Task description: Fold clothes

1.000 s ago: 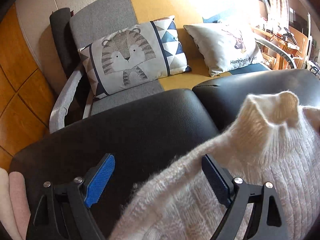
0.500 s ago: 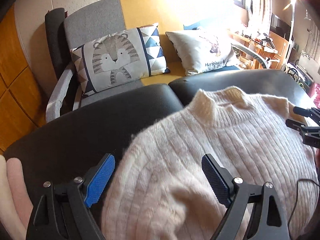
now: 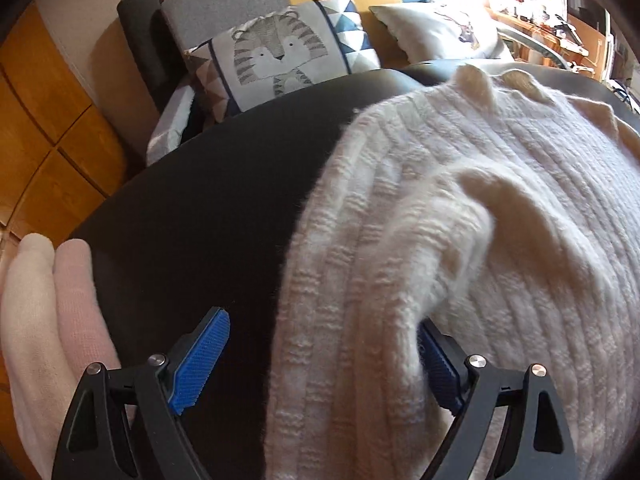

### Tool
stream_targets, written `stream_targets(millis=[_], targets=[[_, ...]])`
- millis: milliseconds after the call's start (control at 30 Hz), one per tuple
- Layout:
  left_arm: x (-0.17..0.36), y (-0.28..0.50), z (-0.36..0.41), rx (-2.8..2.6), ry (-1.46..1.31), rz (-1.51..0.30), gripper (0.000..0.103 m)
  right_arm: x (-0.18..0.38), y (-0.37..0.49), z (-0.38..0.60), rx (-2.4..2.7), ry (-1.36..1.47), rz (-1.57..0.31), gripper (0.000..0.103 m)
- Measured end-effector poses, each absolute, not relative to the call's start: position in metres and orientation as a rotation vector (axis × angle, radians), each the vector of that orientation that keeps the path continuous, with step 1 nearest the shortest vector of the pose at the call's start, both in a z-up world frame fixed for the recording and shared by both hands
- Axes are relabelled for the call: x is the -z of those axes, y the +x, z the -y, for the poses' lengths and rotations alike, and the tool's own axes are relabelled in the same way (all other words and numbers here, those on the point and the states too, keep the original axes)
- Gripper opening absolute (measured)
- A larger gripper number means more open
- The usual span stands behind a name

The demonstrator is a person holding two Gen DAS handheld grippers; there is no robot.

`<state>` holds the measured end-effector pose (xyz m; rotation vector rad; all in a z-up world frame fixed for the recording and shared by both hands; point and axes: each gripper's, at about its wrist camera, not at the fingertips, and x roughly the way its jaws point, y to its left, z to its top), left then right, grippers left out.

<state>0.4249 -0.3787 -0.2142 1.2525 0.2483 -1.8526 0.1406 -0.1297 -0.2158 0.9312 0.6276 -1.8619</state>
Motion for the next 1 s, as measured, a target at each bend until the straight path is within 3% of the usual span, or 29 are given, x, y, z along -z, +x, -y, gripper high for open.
stream_targets(millis=[367, 833, 1000], targets=[[0.215, 0.432, 0.419, 1.735, 1.243, -0.229, 0.092, 0.210, 0.139, 0.125, 1.887, 0.926, -0.618, 0.092], [0.157, 0.431, 0.343, 1.960, 1.066, -0.392, 0.091, 0.202, 0.153, 0.128, 1.844, 0.924, -0.545, 0.092], [0.169, 0.387, 0.319, 2.080, 1.106, -0.390, 0.091, 0.205, 0.163, 0.130, 1.804, 0.937, -0.548, 0.092]])
